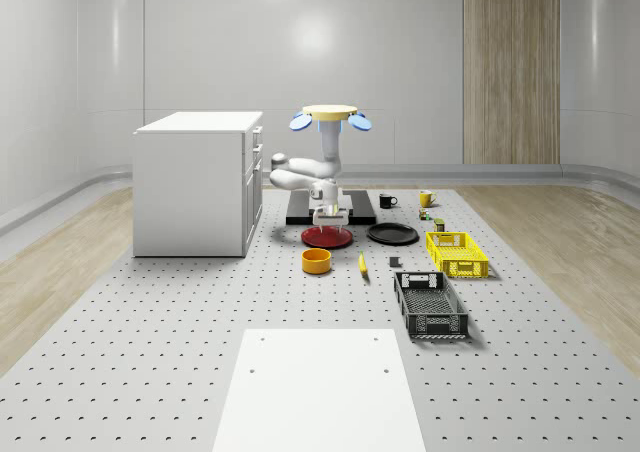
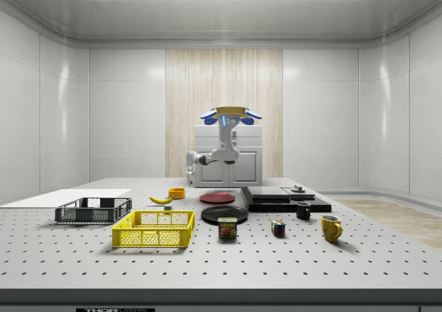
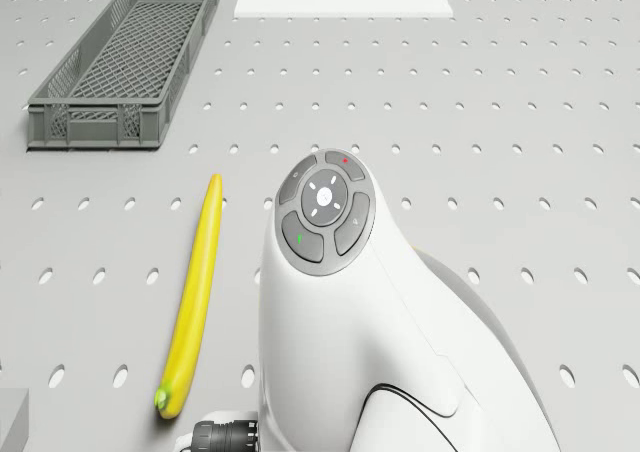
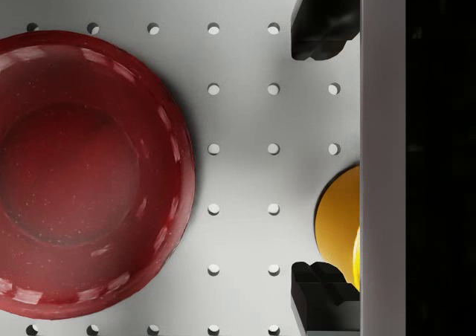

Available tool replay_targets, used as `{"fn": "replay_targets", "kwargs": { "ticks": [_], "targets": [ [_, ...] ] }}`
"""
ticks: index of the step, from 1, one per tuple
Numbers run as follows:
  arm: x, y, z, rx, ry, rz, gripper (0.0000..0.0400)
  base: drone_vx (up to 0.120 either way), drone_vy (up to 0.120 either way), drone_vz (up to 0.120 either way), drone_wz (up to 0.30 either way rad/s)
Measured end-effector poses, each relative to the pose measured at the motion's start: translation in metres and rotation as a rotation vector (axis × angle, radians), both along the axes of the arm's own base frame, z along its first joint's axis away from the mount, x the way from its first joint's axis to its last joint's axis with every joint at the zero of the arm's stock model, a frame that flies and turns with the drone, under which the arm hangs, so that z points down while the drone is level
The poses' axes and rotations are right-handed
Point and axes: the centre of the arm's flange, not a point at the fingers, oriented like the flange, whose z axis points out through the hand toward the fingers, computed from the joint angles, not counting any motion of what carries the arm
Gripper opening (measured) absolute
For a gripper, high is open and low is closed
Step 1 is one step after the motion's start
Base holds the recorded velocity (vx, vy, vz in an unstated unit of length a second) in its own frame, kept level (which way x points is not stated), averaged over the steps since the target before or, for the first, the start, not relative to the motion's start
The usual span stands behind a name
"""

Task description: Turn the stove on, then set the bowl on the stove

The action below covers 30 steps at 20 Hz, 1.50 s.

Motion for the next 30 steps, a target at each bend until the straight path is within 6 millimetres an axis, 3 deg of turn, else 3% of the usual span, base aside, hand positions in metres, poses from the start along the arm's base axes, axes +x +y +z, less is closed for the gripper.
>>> {"fn": "replay_targets", "kwargs": {
  "ticks": [23,30],
  "targets": [
    [0.000,0.000,0.000,0.000,0.000,0.000,0.0400,0.120,0.000,-0.043,0.000],
    [0.000,0.001,0.016,0.000,0.000,0.000,0.0400,0.000,0.000,0.000,0.000]
  ]
}}
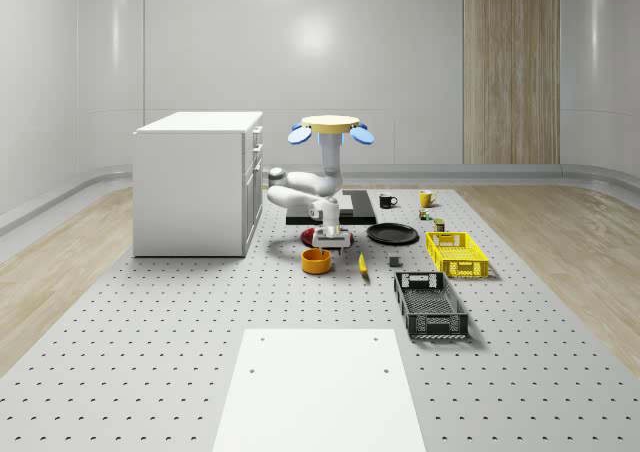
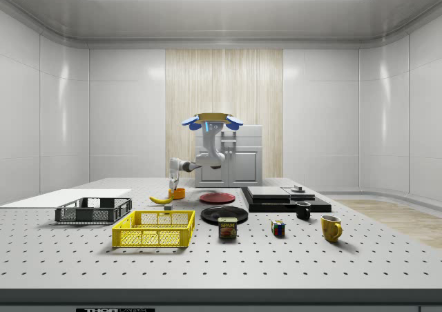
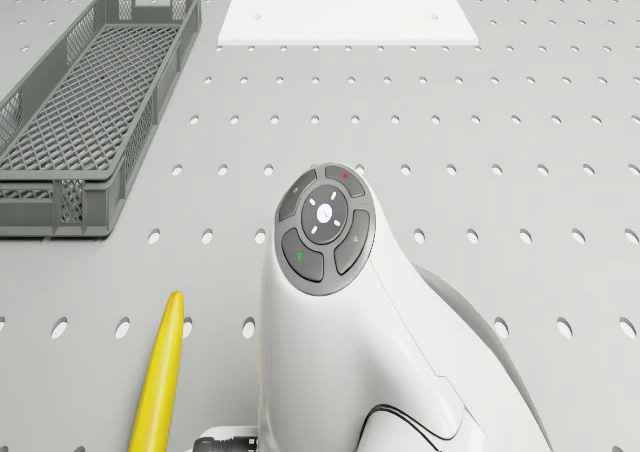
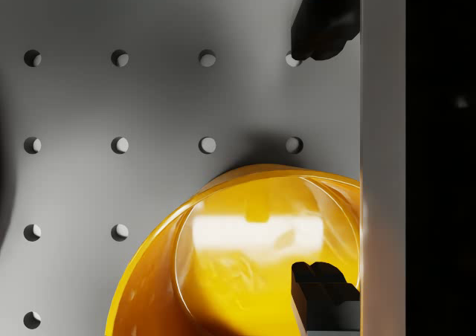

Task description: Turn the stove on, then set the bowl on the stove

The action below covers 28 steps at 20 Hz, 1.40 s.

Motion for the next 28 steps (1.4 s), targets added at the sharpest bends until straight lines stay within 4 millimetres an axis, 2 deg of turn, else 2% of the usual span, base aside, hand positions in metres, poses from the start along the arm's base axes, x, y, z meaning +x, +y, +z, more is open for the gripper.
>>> {"fn": "replay_targets", "kwargs": {
  "ticks": [8,17,19,21,24,28],
  "targets": [
    [0.000,0.009,0.019,0.000,0.000,0.000,0.0400,0.000,0.000,0.000,0.000],
    [0.000,0.004,0.034,0.000,0.000,0.000,0.0400,0.000,0.000,0.000,0.000],
    [0.000,0.004,0.035,0.000,0.000,0.000,0.0282,0.000,0.000,0.000,0.000],
    [0.000,0.004,0.037,0.000,0.000,0.000,0.0211,0.000,0.000,0.000,0.000],
    [0.000,0.004,0.038,0.000,0.000,0.000,0.0152,0.000,0.000,0.000,0.000],
    [0.000,0.003,0.038,0.000,0.000,0.000,0.0119,0.000,0.000,0.000,0.000]
  ]
}}
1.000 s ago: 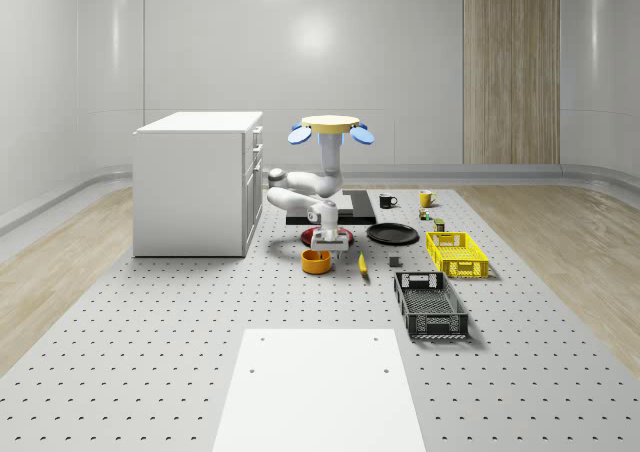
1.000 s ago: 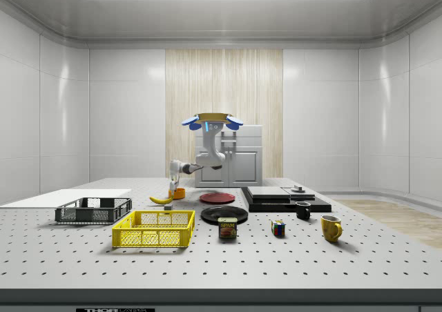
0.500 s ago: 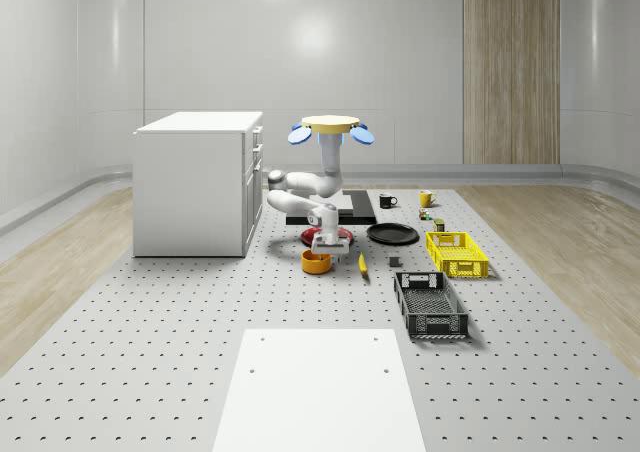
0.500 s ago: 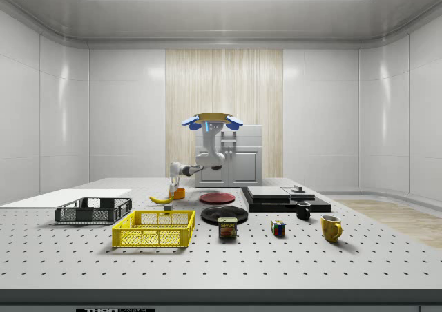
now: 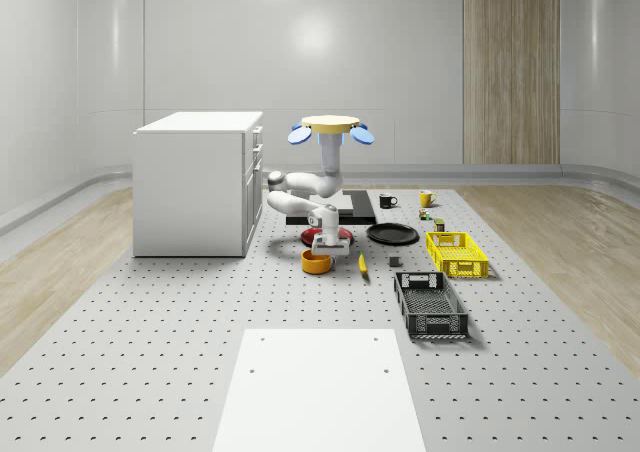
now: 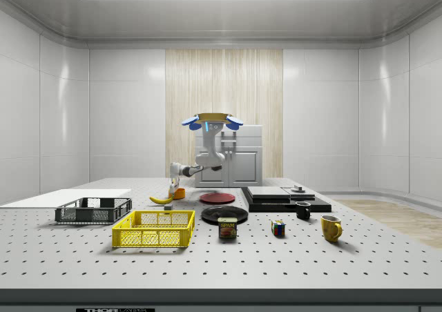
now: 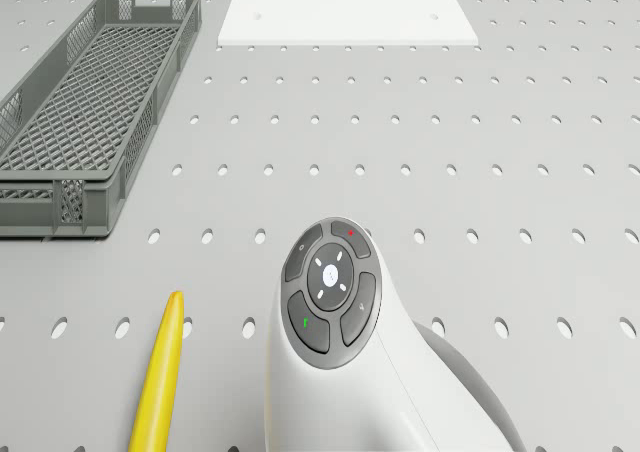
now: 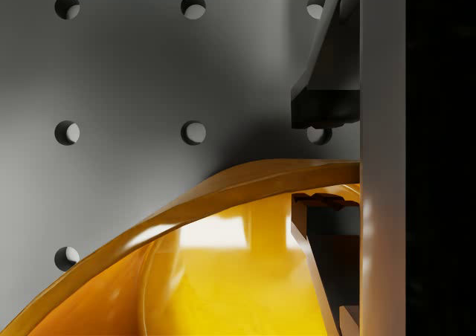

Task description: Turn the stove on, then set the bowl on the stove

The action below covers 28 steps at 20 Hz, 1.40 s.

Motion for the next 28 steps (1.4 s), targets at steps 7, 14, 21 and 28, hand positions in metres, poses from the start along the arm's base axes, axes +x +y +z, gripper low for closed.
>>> {"fn": "replay_targets", "kwargs": {
  "ticks": [7,14,21,28],
  "targets": [
    [0.000,0.000,-0.012,0.000,0.000,-0.010,0.0108,0.000,0.000,0.000,0.000],
    [0.000,0.000,-0.036,0.000,0.000,-0.037,0.0108,-0.046,0.040,0.114,0.000],
    [0.000,0.000,-0.044,0.000,0.000,-0.049,0.0108,-0.120,0.120,0.120,0.000],
    [0.000,0.000,-0.045,0.000,0.000,-0.059,0.0108,-0.120,0.120,0.120,0.000]
  ]
}}
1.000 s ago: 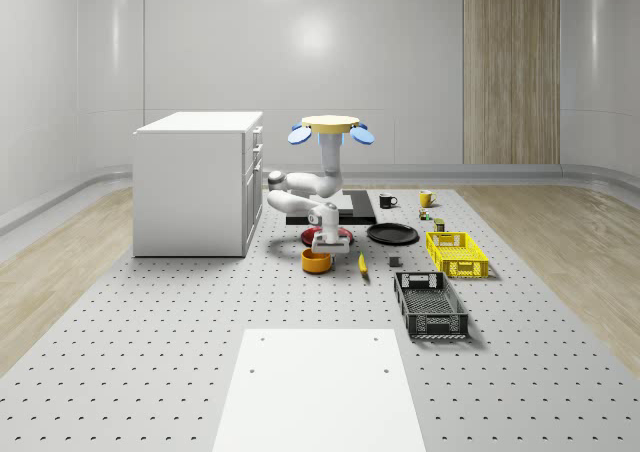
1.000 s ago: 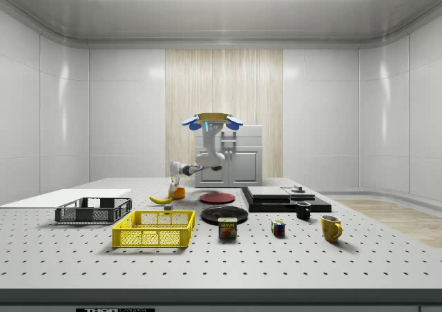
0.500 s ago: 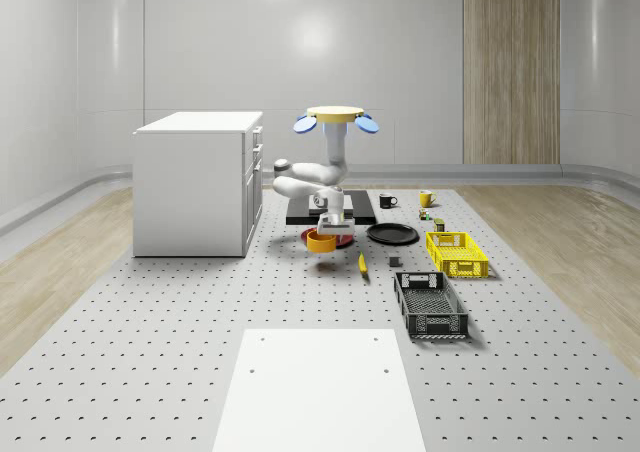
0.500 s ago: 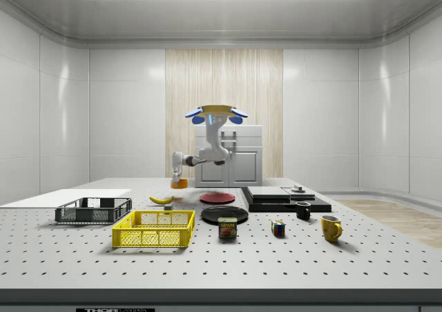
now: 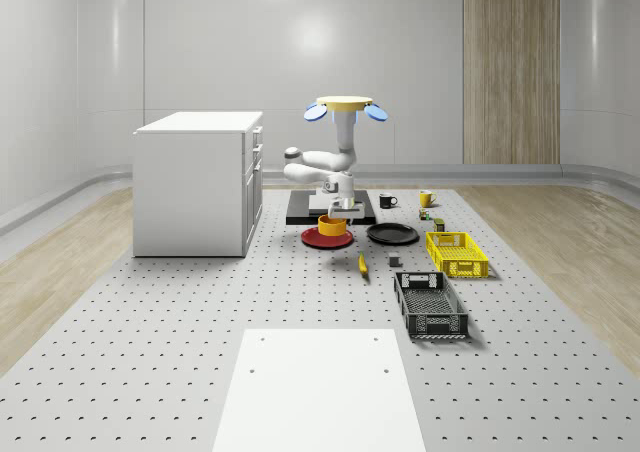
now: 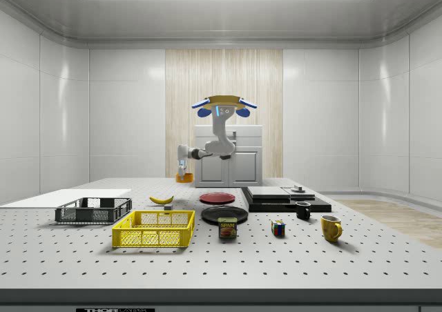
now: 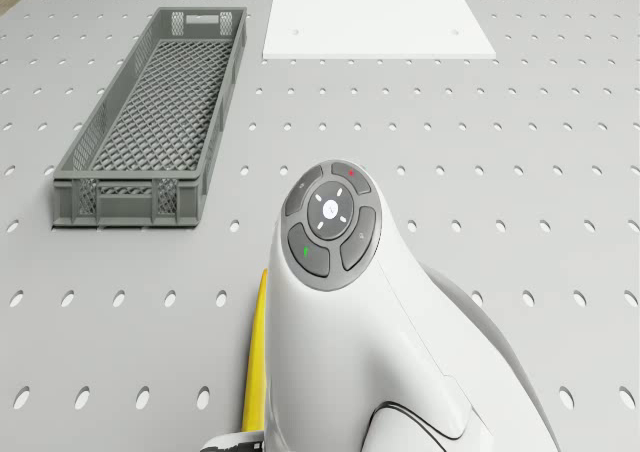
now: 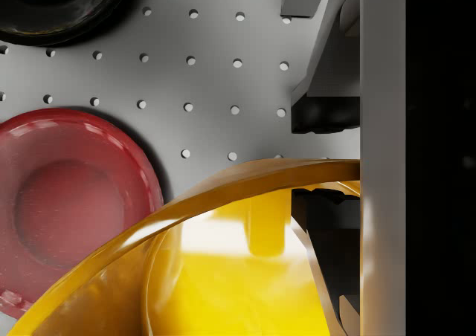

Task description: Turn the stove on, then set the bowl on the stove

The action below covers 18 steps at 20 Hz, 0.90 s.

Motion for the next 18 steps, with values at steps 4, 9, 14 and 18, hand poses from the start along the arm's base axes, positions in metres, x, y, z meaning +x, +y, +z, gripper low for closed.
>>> {"fn": "replay_targets", "kwargs": {
  "ticks": [4,9,14,18],
  "targets": [
    [0.0000,0.0000,-0.0002,0.000,0.000,-0.004,0.0108,-0.080,0.040,0.020,0.000],
    [0.0000,0.0000,-0.0004,0.000,0.000,-0.007,0.0108,-0.120,0.000,0.000,0.000],
    [0.0000,0.0000,-0.0004,0.000,0.000,-0.009,0.0108,-0.120,0.000,0.088,0.000],
    [0.0000,0.0000,-0.0004,0.000,0.000,-0.010,0.0108,-0.120,0.000,0.010,0.000]
  ]
}}
